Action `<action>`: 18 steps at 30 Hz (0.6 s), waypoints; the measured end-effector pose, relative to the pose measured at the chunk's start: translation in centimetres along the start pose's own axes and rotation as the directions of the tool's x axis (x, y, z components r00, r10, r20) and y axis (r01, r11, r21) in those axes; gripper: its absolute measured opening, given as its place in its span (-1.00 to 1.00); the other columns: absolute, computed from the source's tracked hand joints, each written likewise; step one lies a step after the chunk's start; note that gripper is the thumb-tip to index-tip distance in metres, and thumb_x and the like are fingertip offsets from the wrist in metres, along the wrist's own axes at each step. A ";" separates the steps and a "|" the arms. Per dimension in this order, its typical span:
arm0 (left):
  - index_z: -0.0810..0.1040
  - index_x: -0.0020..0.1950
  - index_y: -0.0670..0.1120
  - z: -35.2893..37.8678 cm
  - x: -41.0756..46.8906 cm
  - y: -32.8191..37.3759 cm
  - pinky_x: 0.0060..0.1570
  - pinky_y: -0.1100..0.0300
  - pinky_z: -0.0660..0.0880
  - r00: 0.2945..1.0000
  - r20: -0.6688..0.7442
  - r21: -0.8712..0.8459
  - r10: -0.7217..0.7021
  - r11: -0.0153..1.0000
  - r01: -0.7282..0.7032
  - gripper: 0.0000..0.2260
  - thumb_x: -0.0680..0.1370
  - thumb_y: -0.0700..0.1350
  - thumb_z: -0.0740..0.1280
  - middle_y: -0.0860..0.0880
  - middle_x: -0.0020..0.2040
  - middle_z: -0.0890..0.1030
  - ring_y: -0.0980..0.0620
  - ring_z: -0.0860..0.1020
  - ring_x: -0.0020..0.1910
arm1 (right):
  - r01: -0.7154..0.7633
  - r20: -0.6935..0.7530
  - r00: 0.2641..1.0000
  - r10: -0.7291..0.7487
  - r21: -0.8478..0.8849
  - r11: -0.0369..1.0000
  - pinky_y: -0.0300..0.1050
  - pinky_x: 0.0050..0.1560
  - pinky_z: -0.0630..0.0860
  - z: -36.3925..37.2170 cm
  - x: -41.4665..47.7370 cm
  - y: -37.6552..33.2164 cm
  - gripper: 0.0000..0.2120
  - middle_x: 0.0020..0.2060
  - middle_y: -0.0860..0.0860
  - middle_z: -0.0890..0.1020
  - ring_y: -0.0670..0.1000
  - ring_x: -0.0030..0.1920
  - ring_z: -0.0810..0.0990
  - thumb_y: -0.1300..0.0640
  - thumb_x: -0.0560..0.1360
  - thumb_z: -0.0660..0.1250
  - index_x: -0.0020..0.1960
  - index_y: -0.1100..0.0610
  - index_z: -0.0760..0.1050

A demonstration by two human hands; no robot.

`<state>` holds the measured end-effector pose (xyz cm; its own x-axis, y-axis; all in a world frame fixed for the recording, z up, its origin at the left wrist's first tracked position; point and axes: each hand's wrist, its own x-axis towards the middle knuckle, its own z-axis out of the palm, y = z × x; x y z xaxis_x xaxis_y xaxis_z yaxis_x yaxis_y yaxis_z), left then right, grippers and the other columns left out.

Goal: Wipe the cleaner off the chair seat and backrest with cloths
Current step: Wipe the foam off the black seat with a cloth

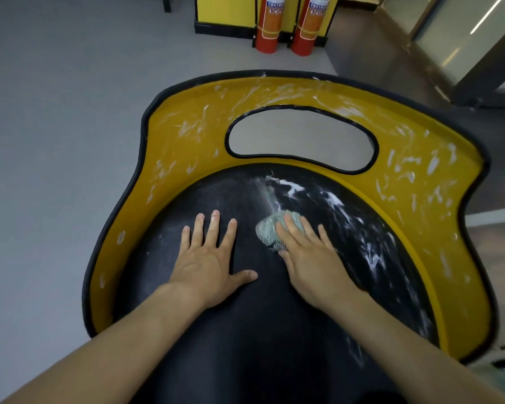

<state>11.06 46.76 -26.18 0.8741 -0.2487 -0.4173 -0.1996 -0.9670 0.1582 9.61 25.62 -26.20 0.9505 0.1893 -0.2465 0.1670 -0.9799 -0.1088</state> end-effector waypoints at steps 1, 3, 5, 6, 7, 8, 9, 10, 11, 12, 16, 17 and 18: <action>-0.35 0.62 0.08 -0.1 0.1 0.0 0.56 -0.15 -0.27 1.000 0.005 -0.006 0.001 1.000 -0.001 -0.05 0.50 0.50 0.10 -0.10 0.60 -0.40 -0.18 -0.41 0.56 | -0.004 0.030 1.000 0.004 -0.013 1.000 0.12 0.59 -0.22 0.2 -2.0 0.3 -0.46 0.63 -0.07 -0.15 0.03 0.62 -0.23 -0.08 0.72 -0.11 0.65 -0.02 -0.14; -0.33 0.62 0.08 -0.2 0.1 0.1 0.57 -0.13 -0.25 1.000 0.010 -0.015 0.002 1.000 -0.002 -0.06 0.51 0.49 0.12 -0.10 0.60 -0.38 -0.18 -0.38 0.57 | -0.005 0.060 0.998 0.008 -0.049 0.999 0.09 0.58 -0.26 0.5 -4.9 0.6 -0.43 0.62 -0.06 -0.20 0.04 0.61 -0.27 -0.11 0.67 -0.28 0.65 0.00 -0.20; -0.31 0.63 0.07 -0.2 -0.2 0.4 0.57 -0.12 -0.22 1.000 0.009 -0.019 0.007 1.000 -0.007 -0.08 0.53 0.46 0.12 -0.11 0.61 -0.36 -0.17 -0.36 0.58 | 0.015 0.070 0.997 -0.011 -0.060 0.998 0.07 0.56 -0.29 1.0 -6.3 0.8 -0.39 0.62 -0.04 -0.24 0.06 0.60 -0.31 -0.09 0.62 -0.33 0.64 0.01 -0.25; -0.30 0.63 0.07 -0.2 -0.4 0.6 0.58 -0.12 -0.21 1.000 0.003 -0.023 0.005 1.000 -0.005 -0.10 0.54 0.45 0.13 -0.11 0.61 -0.36 -0.17 -0.35 0.59 | 0.014 0.069 0.998 -0.011 -0.049 0.999 0.06 0.55 -0.32 1.1 -6.3 0.9 -0.43 0.62 -0.04 -0.25 0.06 0.60 -0.32 -0.05 0.66 -0.27 0.64 0.01 -0.25; -0.29 0.64 0.07 -0.1 -0.5 0.9 0.58 -0.11 -0.21 1.000 -0.002 -0.025 -0.001 1.000 0.001 -0.11 0.54 0.44 0.13 -0.11 0.62 -0.35 -0.17 -0.34 0.59 | 0.011 0.058 0.998 -0.009 -0.033 0.999 0.05 0.54 -0.33 1.3 -6.1 1.0 -0.46 0.61 -0.05 -0.26 0.06 0.60 -0.33 0.00 0.70 -0.18 0.64 0.00 -0.25; -0.29 0.64 0.07 -0.2 -0.5 1.2 0.58 -0.11 -0.21 1.000 -0.002 -0.026 -0.004 1.000 0.004 -0.11 0.55 0.43 0.13 -0.10 0.62 -0.35 -0.17 -0.34 0.59 | 0.008 0.039 0.999 -0.007 -0.018 1.000 0.04 0.54 -0.34 1.5 -5.6 1.1 -0.45 0.62 -0.06 -0.25 0.06 0.60 -0.33 0.05 0.72 -0.10 0.65 -0.01 -0.24; -0.29 0.64 0.07 -0.2 -0.5 1.4 0.58 -0.10 -0.21 1.000 0.002 -0.027 -0.007 1.000 0.007 -0.11 0.55 0.42 0.14 -0.10 0.62 -0.35 -0.17 -0.34 0.59 | 0.005 0.019 1.000 -0.005 -0.011 1.000 0.05 0.54 -0.34 1.4 -5.0 1.1 -0.43 0.62 -0.06 -0.22 0.07 0.60 -0.31 0.09 0.72 -0.04 0.65 -0.02 -0.22; -0.29 0.64 0.07 -0.2 -0.4 1.6 0.58 -0.10 -0.21 1.000 0.003 -0.027 -0.014 1.000 0.014 -0.11 0.55 0.42 0.14 -0.10 0.62 -0.35 -0.17 -0.34 0.59 | 0.004 -0.003 1.000 -0.004 -0.010 1.000 0.06 0.55 -0.32 1.4 -4.1 1.1 -0.42 0.63 -0.06 -0.19 0.08 0.61 -0.28 0.11 0.72 -0.01 0.65 -0.03 -0.20; -0.29 0.63 0.07 -0.2 -0.4 1.7 0.58 -0.09 -0.21 1.000 0.002 -0.028 -0.022 0.999 0.022 -0.11 0.55 0.42 0.15 -0.10 0.62 -0.35 -0.17 -0.33 0.59 | 0.000 -0.029 1.000 -0.001 -0.012 1.000 0.08 0.57 -0.29 1.3 -2.9 1.1 -0.42 0.63 -0.05 -0.17 0.09 0.62 -0.25 0.11 0.72 0.01 0.65 -0.03 -0.17; -0.30 0.63 0.08 -0.3 -0.3 1.7 0.58 -0.10 -0.21 1.000 0.003 -0.029 -0.026 0.999 0.026 -0.10 0.55 0.42 0.16 -0.10 0.62 -0.35 -0.17 -0.33 0.59 | -0.005 -0.044 0.999 0.005 -0.010 1.000 0.10 0.58 -0.26 1.1 -1.5 1.0 -0.43 0.64 -0.04 -0.15 0.10 0.62 -0.23 0.10 0.72 0.01 0.65 -0.02 -0.15; -0.31 0.63 0.09 -0.2 0.2 1.9 0.58 -0.12 -0.21 0.999 0.019 -0.006 -0.027 1.000 0.027 -0.07 0.52 0.44 0.18 -0.10 0.62 -0.36 -0.19 -0.34 0.59 | -0.015 -0.085 0.996 0.017 0.027 1.000 0.13 0.59 -0.20 -0.3 6.4 0.2 -0.44 0.64 0.00 -0.10 0.13 0.62 -0.19 0.10 0.71 0.03 0.65 0.02 -0.09; -0.32 0.63 0.09 -0.4 0.4 2.0 0.57 -0.12 -0.21 0.999 0.031 -0.003 -0.031 1.000 0.031 -0.05 0.51 0.45 0.19 -0.09 0.62 -0.36 -0.19 -0.33 0.59 | -0.015 -0.088 0.996 0.018 0.027 1.000 0.14 0.59 -0.19 -0.6 8.1 0.1 -0.44 0.64 0.01 -0.08 0.14 0.62 -0.17 0.11 0.70 0.04 0.65 0.03 -0.07; -0.32 0.63 0.10 -0.6 0.8 2.0 0.57 -0.12 -0.20 0.998 0.049 0.002 -0.031 1.000 0.031 -0.03 0.50 0.45 0.22 -0.09 0.62 -0.36 -0.20 -0.33 0.59 | -0.016 -0.087 0.996 0.018 0.027 1.000 0.13 0.58 -0.17 -0.9 9.4 0.0 -0.44 0.65 0.01 -0.06 0.15 0.62 -0.14 0.11 0.70 0.05 0.65 0.05 -0.05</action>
<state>11.62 44.65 -25.67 0.8572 -0.2209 -0.4652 -0.1734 -0.9744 0.1432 18.76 27.31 -27.69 0.9726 0.1652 -0.1636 0.1446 -0.9808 -0.1305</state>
